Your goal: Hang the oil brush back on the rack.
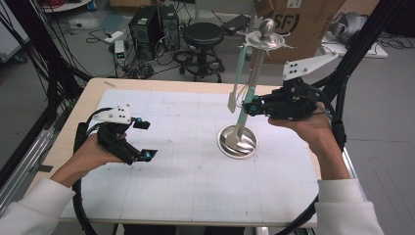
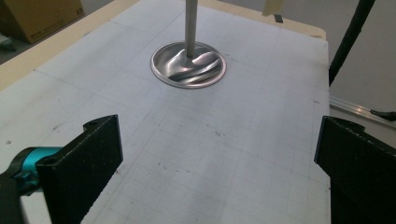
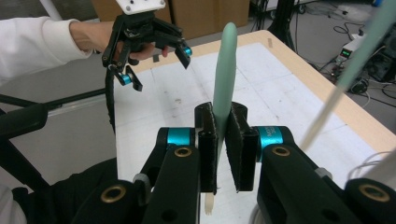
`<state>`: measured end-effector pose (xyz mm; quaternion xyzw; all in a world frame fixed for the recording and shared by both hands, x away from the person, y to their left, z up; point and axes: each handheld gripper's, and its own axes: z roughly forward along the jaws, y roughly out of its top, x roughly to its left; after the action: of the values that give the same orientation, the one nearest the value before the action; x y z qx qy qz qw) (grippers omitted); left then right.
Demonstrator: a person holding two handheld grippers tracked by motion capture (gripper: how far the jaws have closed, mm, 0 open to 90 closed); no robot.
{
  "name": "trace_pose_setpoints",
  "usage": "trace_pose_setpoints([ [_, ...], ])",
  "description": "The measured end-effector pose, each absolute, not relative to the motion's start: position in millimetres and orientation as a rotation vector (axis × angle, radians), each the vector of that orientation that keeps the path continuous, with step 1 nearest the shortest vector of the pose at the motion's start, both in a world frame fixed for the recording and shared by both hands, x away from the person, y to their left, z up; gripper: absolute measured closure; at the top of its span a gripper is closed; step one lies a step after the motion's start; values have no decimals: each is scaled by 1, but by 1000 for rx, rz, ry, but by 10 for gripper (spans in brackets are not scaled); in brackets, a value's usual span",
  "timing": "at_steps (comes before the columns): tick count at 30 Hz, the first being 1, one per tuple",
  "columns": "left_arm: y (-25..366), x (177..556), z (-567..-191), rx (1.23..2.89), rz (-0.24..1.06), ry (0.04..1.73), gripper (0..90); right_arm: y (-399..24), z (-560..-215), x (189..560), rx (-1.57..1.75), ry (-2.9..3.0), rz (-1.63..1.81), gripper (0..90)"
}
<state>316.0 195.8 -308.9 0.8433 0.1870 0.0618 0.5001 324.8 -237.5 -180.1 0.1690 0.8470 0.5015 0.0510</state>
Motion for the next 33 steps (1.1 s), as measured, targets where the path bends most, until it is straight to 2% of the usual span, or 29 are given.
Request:
trace_pose_setpoints([
  [33, 246, 305, -327, 2020, 226, 537, 16, -259, -136, 345, 531, 2575, 1497, 840],
])
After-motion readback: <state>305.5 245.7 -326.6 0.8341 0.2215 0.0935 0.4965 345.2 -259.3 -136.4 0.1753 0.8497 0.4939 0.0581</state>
